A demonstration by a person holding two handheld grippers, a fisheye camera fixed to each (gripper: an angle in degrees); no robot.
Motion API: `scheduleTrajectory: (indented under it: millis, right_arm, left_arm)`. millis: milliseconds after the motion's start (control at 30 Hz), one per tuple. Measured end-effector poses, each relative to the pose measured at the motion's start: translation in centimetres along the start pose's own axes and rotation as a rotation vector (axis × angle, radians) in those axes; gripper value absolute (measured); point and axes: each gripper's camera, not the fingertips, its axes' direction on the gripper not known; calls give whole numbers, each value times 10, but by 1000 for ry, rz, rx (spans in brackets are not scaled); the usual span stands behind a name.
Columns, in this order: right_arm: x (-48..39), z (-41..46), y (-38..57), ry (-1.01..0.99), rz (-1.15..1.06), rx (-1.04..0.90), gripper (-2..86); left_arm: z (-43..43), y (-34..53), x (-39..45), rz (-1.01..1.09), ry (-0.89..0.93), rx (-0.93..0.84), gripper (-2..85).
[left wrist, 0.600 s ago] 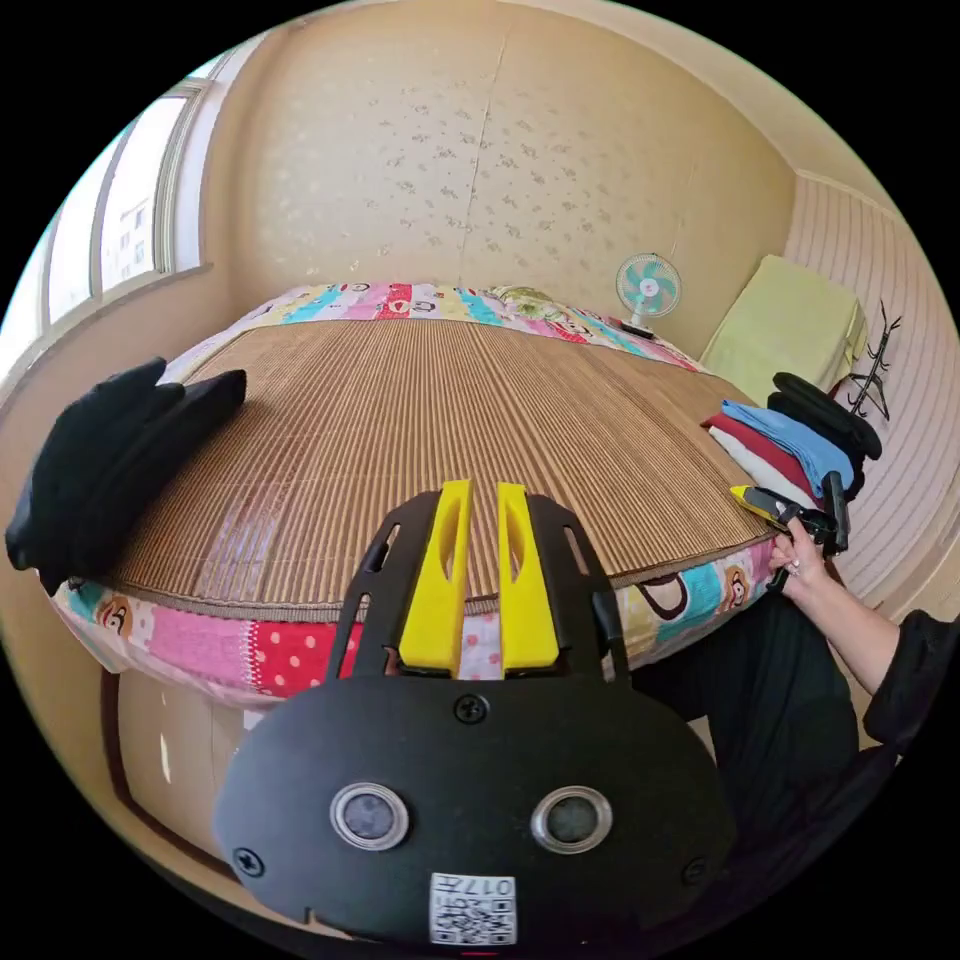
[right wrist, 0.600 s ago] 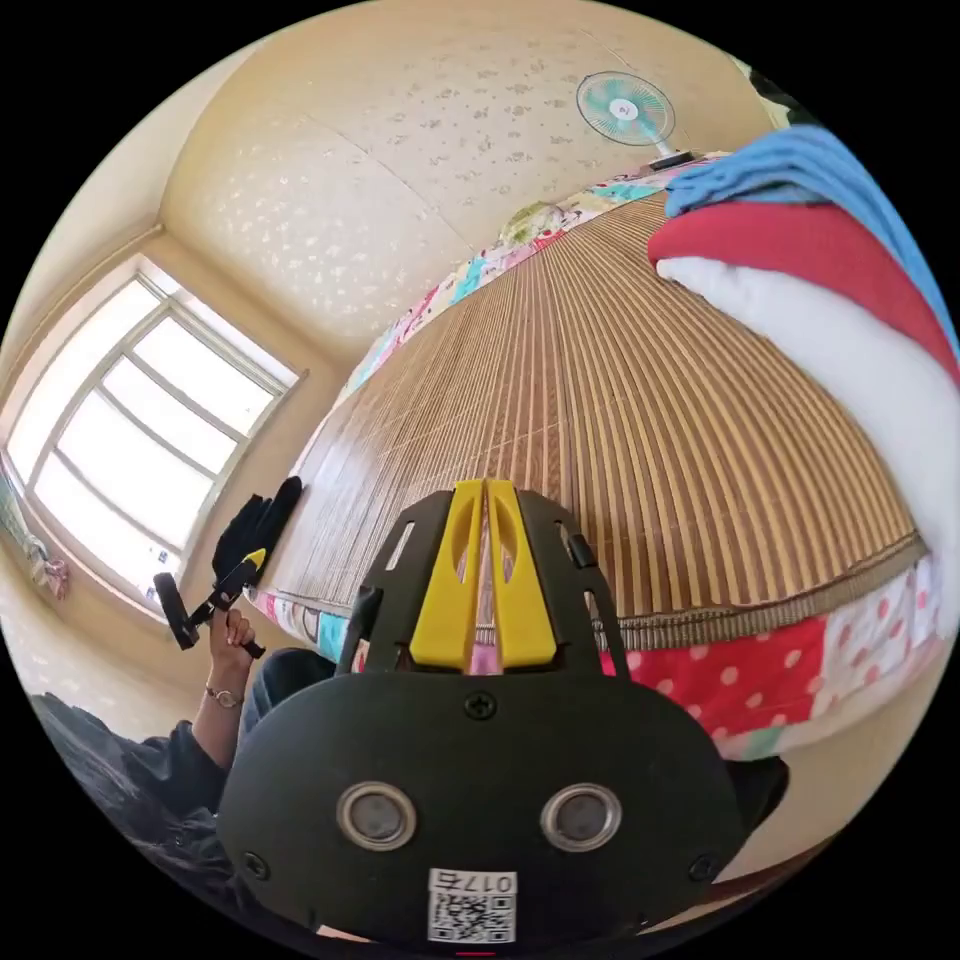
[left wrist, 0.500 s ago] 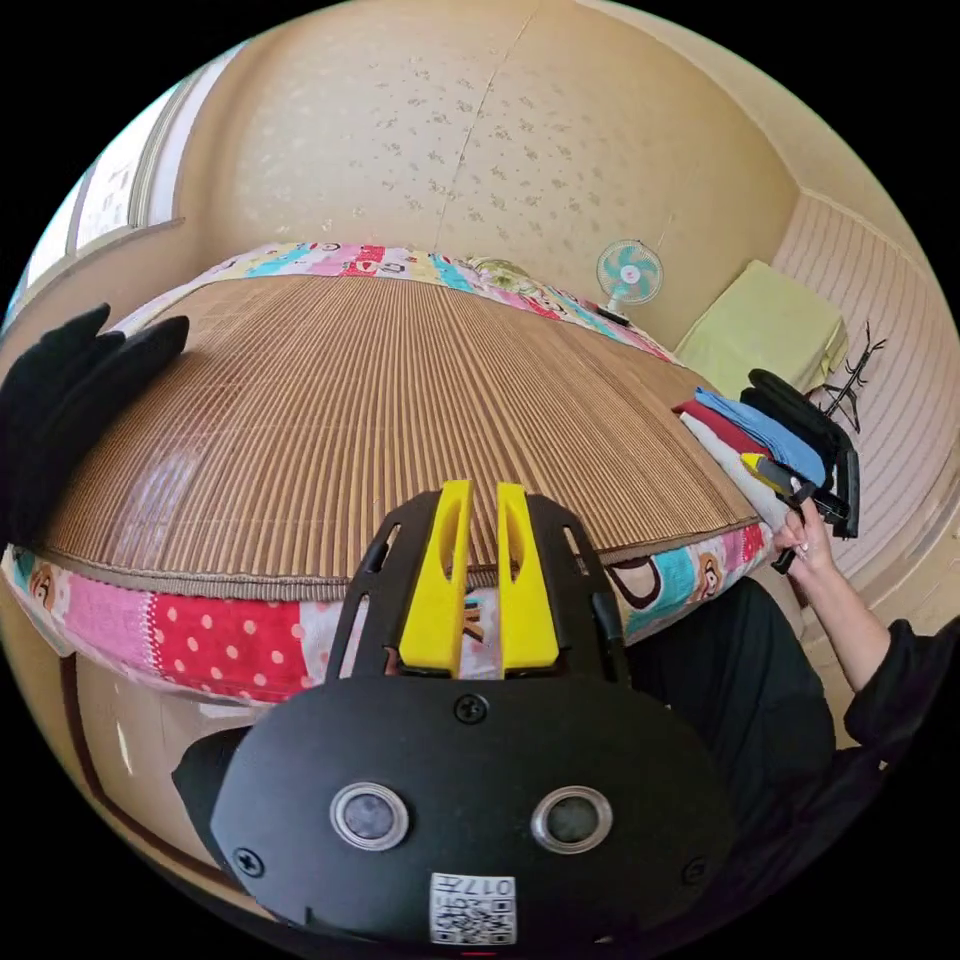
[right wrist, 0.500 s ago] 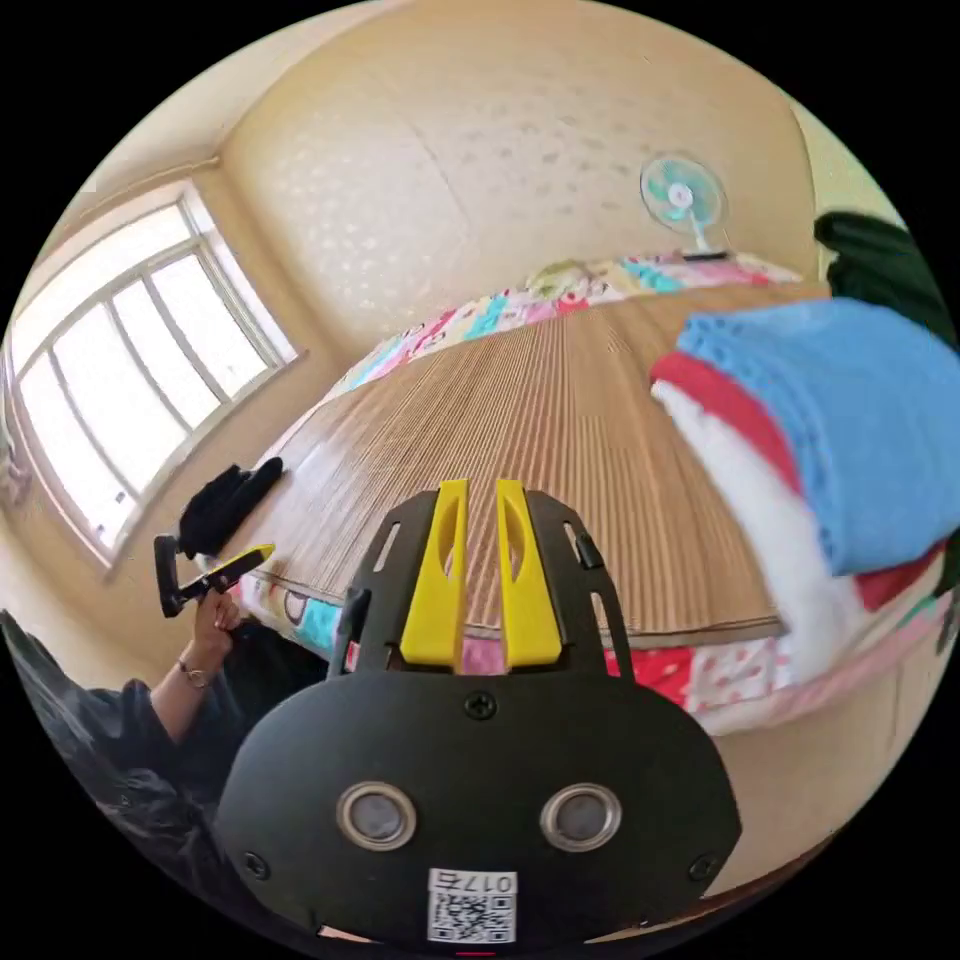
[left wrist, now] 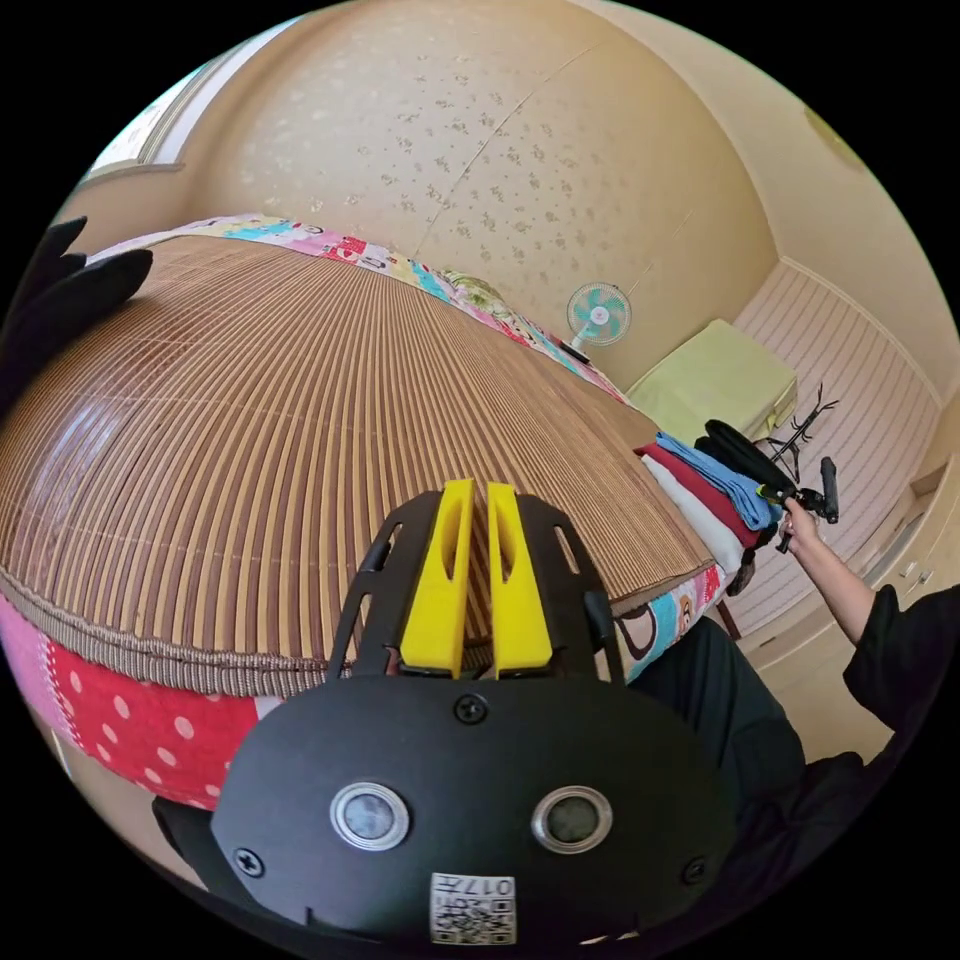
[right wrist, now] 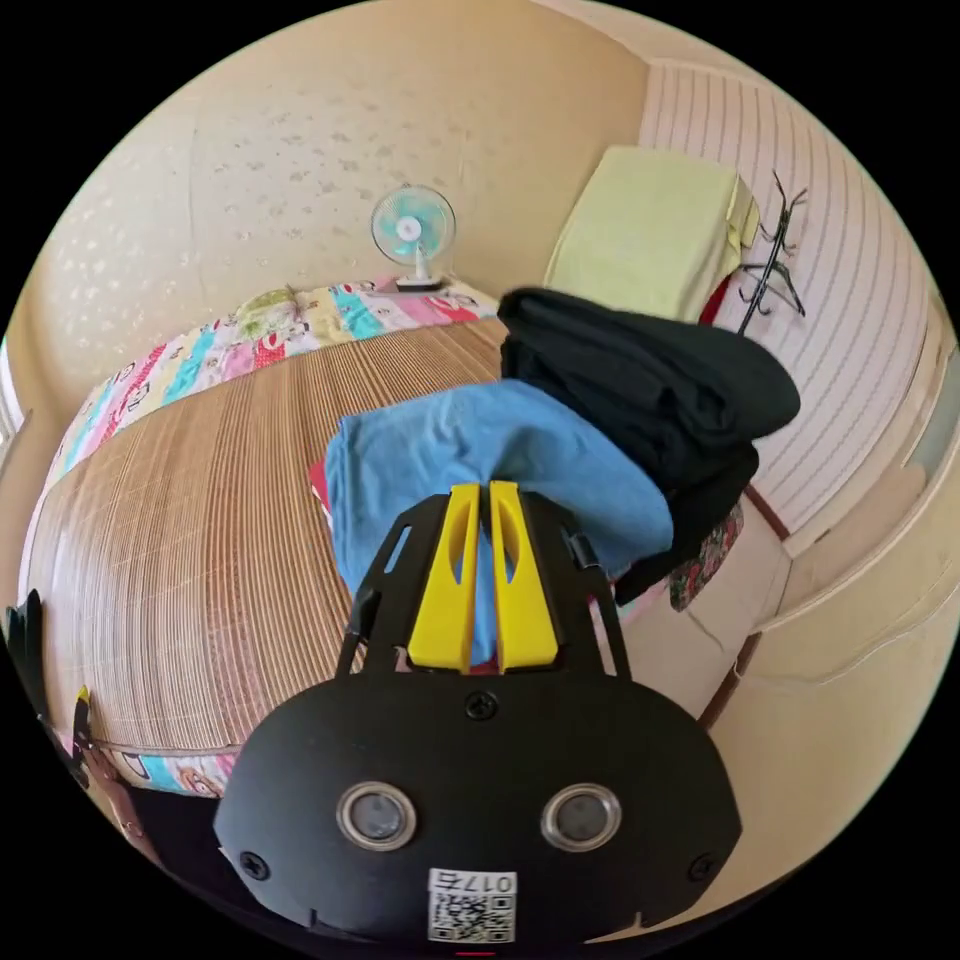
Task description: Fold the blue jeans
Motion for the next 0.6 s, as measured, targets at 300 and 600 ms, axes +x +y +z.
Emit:
scheduleTrajectory:
  millis: [300,600]
  right_arm:
    - [-290,-61,63,-616,-762,13,8]
    - [-327,-99,256,-817,-1105,-188,8]
  left_arm:
    - [19,6,-29,-2,57,22,39]
    - [37,10,-57,3,134,17,4]
